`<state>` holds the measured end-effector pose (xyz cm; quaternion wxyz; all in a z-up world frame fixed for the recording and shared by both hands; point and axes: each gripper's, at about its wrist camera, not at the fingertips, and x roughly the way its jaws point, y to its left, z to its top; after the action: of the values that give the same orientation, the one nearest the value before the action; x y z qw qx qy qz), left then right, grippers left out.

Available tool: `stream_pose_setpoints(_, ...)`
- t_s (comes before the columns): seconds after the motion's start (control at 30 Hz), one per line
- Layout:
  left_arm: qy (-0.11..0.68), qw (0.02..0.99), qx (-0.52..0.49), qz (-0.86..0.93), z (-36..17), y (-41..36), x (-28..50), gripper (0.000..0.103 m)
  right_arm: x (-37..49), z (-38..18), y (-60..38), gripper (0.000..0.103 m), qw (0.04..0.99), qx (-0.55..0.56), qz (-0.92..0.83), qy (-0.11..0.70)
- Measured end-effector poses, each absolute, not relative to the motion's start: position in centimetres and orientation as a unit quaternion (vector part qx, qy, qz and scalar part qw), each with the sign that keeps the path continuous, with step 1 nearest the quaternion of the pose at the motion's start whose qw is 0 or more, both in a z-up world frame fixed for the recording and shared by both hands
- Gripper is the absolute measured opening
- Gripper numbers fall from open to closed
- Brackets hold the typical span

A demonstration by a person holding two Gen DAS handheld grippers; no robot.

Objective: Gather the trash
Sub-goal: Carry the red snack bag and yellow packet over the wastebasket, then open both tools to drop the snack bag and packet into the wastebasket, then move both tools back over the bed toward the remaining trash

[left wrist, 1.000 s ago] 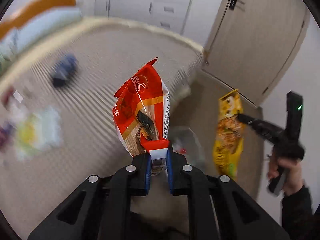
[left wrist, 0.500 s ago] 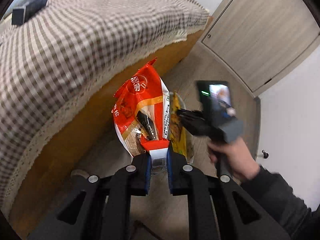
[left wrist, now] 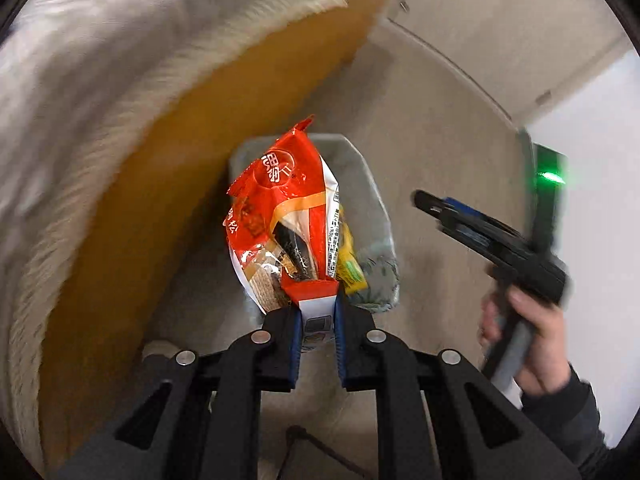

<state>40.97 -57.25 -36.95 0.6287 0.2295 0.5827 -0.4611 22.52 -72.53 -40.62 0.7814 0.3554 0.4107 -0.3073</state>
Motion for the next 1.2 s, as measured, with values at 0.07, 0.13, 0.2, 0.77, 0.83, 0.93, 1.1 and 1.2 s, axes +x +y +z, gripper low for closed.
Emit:
stream_pose_setpoints(0.07,0.594,0.604,0.238,-0.475,-39.3,-60.1,40.6,0.012,20.3,-39.9,-72.1,0.061,0.776,0.366,-0.323,0.399)
stream_pose_setpoints(0.13,0.603,0.598,0.225,-0.479,-41.3,-61.9,40.6,0.012,18.6,-39.2,-71.3,0.061,0.770,0.370,-0.338,0.394)
stream_pose_setpoints(0.2,0.596,0.614,0.206,-0.474,-42.7,-63.6,40.9,0.023,17.6,-38.6,-70.3,0.061,0.768,0.377,-0.341,0.389)
stream_pose_setpoints(0.77,0.607,0.653,0.155,-0.425,-40.9,-59.4,42.6,0.089,19.5,-38.1,-65.9,0.061,0.764,0.340,-0.323,0.442)
stream_pose_setpoints(0.83,0.600,0.656,0.155,-0.431,-39.6,-58.3,41.8,0.089,19.4,-37.4,-65.7,0.061,0.764,0.334,-0.330,0.444)
stream_pose_setpoints(0.93,0.586,0.660,0.154,-0.445,-37.2,-56.7,40.7,0.089,19.0,-35.8,-65.0,0.061,0.766,0.330,-0.334,0.439)
stream_pose_setpoints(1.1,0.538,0.684,0.113,-0.479,-32.0,-52.6,39.2,0.089,18.7,-31.9,-63.7,0.063,0.779,0.306,-0.346,0.424)
stream_pose_setpoints(1.2,0.503,0.711,0.086,-0.483,-28.7,-49.4,38.6,0.089,19.1,-29.3,-62.8,0.063,0.791,0.291,-0.345,0.412)
